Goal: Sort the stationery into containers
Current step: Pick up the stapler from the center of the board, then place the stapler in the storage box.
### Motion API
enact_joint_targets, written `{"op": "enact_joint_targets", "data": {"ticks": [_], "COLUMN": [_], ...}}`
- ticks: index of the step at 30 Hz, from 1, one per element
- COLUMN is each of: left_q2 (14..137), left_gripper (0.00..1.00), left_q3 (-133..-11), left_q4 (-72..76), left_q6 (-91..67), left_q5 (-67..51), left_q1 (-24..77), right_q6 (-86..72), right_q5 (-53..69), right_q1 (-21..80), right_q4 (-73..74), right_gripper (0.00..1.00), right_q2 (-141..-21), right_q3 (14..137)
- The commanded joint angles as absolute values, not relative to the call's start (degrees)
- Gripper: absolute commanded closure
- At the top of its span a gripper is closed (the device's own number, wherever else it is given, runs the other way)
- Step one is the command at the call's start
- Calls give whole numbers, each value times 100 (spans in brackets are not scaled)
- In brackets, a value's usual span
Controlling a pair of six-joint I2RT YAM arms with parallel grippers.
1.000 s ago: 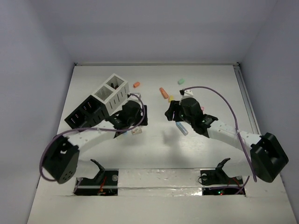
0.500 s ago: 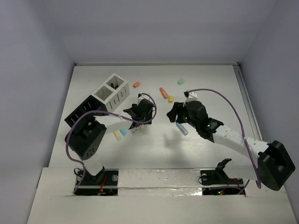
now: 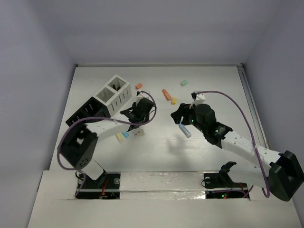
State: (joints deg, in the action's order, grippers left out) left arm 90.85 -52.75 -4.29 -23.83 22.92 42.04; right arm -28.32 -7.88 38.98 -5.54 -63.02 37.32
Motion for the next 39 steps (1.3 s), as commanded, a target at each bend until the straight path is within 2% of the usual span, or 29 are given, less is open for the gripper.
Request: {"op": "enact_joint_targets", "data": {"ticks": [1, 5, 11, 20, 27, 34, 39], "left_q2": [7982, 6982, 6267, 6661, 6943, 7066, 6891], "left_gripper": [98, 96, 96, 91, 88, 79, 60], "left_q3": [-5792, -5775, -5528, -5607, -5546, -5440, -5291], "left_q4": [-561, -887, -1221, -1389, -1494, -1503, -1591], "left_q6": [-2338, -2329, -2479, -2268, -2022, -2004, -2048], "left_q5": [2750, 2970, 2813, 2523, 2707, 2707, 2847], "left_q1": [3991, 3245, 1620, 651, 422, 422, 422], "right_q6": [-2804, -2821, -2830, -2857, -2865, -2874, -2874], "right_q5": [-668, -405, -71, 264, 299, 334, 308], "right_q1": [3867, 3867, 3867, 3867, 3867, 3867, 3867], "right_q4": [-905, -975, -1055, -1081, -1081, -1099, -1099], "right_gripper": [34, 34, 34, 33, 33, 33, 33], "right_q2": [-6249, -6258, -6258, -6249, -6205, -6205, -6188], "right_q3": [3656, 3630, 3586, 3560, 3551, 3542, 3533]}}
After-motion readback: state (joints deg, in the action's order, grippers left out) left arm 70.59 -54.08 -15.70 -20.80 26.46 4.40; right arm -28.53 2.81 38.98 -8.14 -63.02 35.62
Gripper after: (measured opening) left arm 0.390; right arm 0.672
